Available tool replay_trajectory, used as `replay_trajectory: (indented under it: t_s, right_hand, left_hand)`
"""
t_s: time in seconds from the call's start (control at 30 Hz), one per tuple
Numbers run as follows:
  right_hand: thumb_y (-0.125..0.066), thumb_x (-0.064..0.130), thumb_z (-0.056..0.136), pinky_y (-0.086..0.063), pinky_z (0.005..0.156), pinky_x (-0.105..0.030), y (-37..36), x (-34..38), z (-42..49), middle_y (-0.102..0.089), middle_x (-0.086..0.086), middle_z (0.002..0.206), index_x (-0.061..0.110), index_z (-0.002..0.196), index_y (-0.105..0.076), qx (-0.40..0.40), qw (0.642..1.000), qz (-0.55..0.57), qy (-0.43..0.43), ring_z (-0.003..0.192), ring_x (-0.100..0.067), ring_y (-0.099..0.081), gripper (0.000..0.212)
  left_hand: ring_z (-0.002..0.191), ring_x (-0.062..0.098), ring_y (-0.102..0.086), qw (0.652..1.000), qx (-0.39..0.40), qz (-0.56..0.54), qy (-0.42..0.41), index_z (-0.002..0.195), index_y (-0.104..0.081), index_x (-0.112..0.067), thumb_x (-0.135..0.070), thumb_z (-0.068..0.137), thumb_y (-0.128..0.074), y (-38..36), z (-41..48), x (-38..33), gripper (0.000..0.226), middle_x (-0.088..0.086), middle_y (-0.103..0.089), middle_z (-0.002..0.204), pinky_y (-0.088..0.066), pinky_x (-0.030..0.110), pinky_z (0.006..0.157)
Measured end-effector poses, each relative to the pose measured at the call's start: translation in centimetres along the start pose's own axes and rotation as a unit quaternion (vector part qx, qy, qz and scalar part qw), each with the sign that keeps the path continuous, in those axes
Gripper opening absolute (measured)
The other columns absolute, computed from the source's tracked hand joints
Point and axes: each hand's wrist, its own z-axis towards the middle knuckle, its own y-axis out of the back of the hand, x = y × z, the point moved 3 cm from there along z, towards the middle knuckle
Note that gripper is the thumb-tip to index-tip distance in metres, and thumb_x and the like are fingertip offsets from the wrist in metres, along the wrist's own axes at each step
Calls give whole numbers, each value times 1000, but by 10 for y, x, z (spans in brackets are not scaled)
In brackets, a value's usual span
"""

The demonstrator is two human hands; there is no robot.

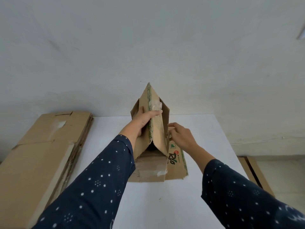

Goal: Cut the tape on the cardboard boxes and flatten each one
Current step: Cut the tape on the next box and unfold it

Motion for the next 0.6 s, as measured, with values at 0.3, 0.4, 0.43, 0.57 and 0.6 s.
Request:
replay_trajectory:
  t_s: [0.3, 0.4, 0.43, 0.57, 0.6]
  right_hand:
    - [-51, 15, 98, -60, 74, -35, 32, -9, -25, -72, -11, 98, 15, 109, -68, 345, 914, -183, -106, 76, -20, -70, 21]
    - [-44, 5, 99, -61, 74, -37, 33, 4, -31, -72, -14, 100, 10, 118, -65, 361, 907, -147, -159, 84, -25, -73, 28]
    - [-45, 7, 99, -61, 75, -35, 34, 11, -22, -72, -13, 102, 10, 119, -63, 297, 933, -147, -140, 89, -24, -72, 26]
    - [-40, 38, 103, -53, 92, -44, 40, 62, 29, -62, -6, 120, 15, 129, -54, -33, 998, 8, -57, 105, -24, -60, 37]
    - [-40, 44, 102, -51, 96, -45, 38, 81, 40, -57, -5, 127, 18, 135, -49, -49, 994, 72, -59, 111, -25, -56, 43]
  left_hand:
    - [117, 22, -51, 1000, -1, -16, -14, 160, -13, -24, -44, 74, -85, 3, 1, 8, 114, 7, -50, 146, -36, 35, 91]
    - [127, 26, -49, 1000, -3, 8, -13, 157, -18, -32, -62, 42, -91, 2, 2, 8, 140, 4, -47, 147, -39, 43, 101]
    - [128, 27, -48, 1000, 0, 15, -8, 156, -18, -35, -64, 33, -91, 2, 5, 9, 146, 3, -46, 146, -39, 45, 104]
    - [126, 28, -49, 999, 37, 20, 22, 155, -9, -43, -68, 15, -94, 4, 9, 9, 165, 2, -41, 146, -42, 52, 107]
    - [126, 27, -48, 998, 53, 21, 28, 155, -6, -43, -65, 15, -96, 6, 9, 7, 168, 1, -40, 147, -43, 51, 107]
